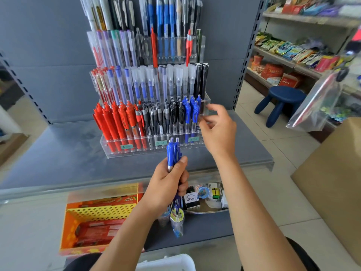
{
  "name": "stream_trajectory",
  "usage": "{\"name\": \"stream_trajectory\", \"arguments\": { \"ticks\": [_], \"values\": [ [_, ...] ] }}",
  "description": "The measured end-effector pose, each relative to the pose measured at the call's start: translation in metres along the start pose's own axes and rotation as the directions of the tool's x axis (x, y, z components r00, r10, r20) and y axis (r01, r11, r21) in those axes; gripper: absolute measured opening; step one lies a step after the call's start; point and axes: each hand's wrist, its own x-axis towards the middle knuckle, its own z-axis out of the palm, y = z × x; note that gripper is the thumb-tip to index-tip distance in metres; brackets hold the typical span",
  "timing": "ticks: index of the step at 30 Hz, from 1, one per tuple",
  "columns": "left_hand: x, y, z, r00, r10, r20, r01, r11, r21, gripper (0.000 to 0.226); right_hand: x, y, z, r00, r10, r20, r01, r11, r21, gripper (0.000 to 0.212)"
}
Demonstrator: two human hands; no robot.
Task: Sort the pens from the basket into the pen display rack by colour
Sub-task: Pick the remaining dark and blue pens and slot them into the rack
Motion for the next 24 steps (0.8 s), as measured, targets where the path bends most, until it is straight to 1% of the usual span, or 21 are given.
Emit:
{"name": "stream_trajectory", "arguments": {
  "ticks": [2, 3, 4, 5, 6, 8, 9, 10, 12, 15, 18, 20, 22, 24],
  "values": [
    [-0.001, 0.002, -0.003, 1.0, 0.0, -0.011, 0.001, 1.0, 0.004, 0.021, -0.007, -0.003, -0.006, 0.999, 0.038, 0.021, -0.039, 0.998, 0.041, 0.032],
    [-0.002, 0.003, -0.005, 1.0, 0.002, -0.02, -0.002, 1.0, 0.005, 0.021, -0.011, -0.007, -0.011, 0.998, 0.053, 0.047, -0.056, 0.996, 0.066, 0.027],
    [-0.002, 0.003, -0.006, 1.0, 0.008, -0.025, -0.008, 1.0, 0.006, 0.022, -0.015, -0.011, -0.016, 0.993, 0.065, 0.101, -0.074, 0.993, 0.093, 0.02],
    [-0.002, 0.004, -0.007, 0.999, 0.017, -0.027, -0.017, 1.0, 0.01, 0.023, -0.019, -0.014, -0.023, 0.979, 0.071, 0.191, -0.093, 0.989, 0.114, 0.012],
    [-0.002, 0.004, -0.007, 0.999, 0.026, -0.025, -0.025, 1.0, 0.016, 0.024, -0.022, -0.017, -0.029, 0.949, 0.067, 0.308, -0.11, 0.986, 0.124, 0.007],
    [-0.001, 0.005, -0.007, 0.999, 0.039, -0.021, -0.039, 0.999, 0.032, 0.024, -0.027, -0.022, -0.036, 0.849, 0.055, 0.525, -0.126, 0.987, 0.102, 0.012],
    [-0.002, 0.005, -0.006, 0.999, 0.045, -0.016, -0.044, 0.998, 0.042, 0.023, -0.029, -0.024, -0.037, 0.804, 0.055, 0.591, -0.131, 0.988, 0.086, 0.016],
    [-0.002, 0.005, -0.005, 0.999, 0.047, -0.006, -0.047, 0.998, 0.052, 0.024, -0.031, -0.025, -0.035, 0.779, 0.055, 0.625, -0.135, 0.988, 0.081, 0.018],
    [-0.003, 0.005, -0.002, 0.999, 0.034, 0.018, -0.035, 0.998, 0.061, 0.025, -0.036, -0.026, -0.029, 0.77, 0.059, 0.635, -0.144, 0.986, 0.082, 0.016],
    [-0.004, 0.005, -0.001, 0.999, 0.0, 0.044, -0.002, 0.999, 0.045, 0.025, -0.04, -0.027, -0.025, 0.781, 0.073, 0.62, -0.172, 0.98, 0.101, 0.01],
    [-0.003, 0.006, -0.003, 0.998, 0.003, 0.062, -0.007, 0.998, 0.062, 0.027, -0.039, -0.029, -0.027, 0.851, 0.075, 0.52, -0.217, 0.952, 0.217, 0.011],
    [-0.002, 0.006, -0.004, 0.997, 0.002, 0.072, -0.007, 0.998, 0.064, 0.029, -0.036, -0.032, -0.03, 0.877, 0.099, 0.471, -0.269, 0.913, 0.308, 0.01],
    [-0.001, 0.005, -0.004, 0.997, 0.0, 0.083, -0.005, 0.998, 0.063, 0.03, -0.034, -0.031, -0.034, 0.85, 0.096, 0.519, -0.29, 0.906, 0.308, 0.013],
    [0.001, 0.004, -0.003, 0.996, -0.006, 0.086, 0.001, 0.998, 0.058, 0.029, -0.033, -0.028, -0.037, 0.798, 0.08, 0.597, -0.281, 0.926, 0.253, 0.027]
  ]
}}
